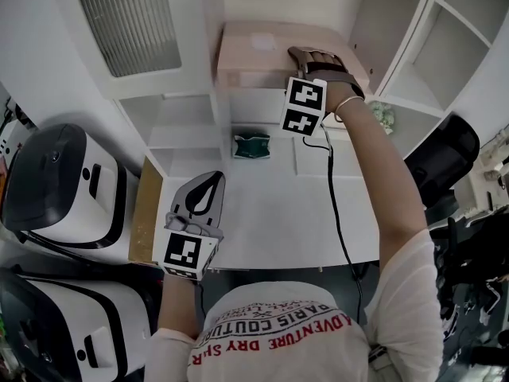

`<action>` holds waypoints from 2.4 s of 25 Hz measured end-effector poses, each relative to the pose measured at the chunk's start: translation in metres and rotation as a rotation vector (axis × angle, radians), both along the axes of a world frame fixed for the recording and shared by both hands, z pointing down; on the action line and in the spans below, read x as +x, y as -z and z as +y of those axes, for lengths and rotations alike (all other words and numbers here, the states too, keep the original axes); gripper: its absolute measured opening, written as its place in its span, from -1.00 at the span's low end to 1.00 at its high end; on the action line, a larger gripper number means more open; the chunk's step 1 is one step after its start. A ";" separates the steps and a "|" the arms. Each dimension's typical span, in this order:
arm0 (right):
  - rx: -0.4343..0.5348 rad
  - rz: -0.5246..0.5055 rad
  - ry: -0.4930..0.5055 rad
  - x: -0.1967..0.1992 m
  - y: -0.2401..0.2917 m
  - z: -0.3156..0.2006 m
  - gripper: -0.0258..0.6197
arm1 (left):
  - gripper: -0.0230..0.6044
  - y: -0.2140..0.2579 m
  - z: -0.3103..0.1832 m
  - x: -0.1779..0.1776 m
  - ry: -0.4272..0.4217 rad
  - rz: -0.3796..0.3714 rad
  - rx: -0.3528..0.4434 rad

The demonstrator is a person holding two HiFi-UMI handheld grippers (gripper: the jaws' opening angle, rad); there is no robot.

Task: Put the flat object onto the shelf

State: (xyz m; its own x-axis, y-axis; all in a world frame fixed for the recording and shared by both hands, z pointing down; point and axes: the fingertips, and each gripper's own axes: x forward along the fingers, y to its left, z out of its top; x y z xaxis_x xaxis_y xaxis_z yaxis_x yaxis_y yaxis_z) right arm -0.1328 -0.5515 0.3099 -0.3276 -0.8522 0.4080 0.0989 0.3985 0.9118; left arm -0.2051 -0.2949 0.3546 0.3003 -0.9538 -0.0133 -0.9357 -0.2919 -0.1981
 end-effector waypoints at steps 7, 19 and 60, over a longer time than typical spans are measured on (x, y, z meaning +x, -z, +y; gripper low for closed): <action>0.056 0.030 -0.029 -0.006 -0.004 -0.022 0.50 | -0.88 -0.008 -0.003 -0.005 0.001 -0.004 -0.024; 0.116 0.030 -0.045 -0.006 0.002 -0.024 0.60 | -0.88 -0.012 0.001 -0.007 -0.016 0.002 -0.032; -0.231 -0.985 -0.049 0.115 0.001 0.198 -0.84 | -0.88 0.018 0.050 0.061 -0.077 -0.029 0.056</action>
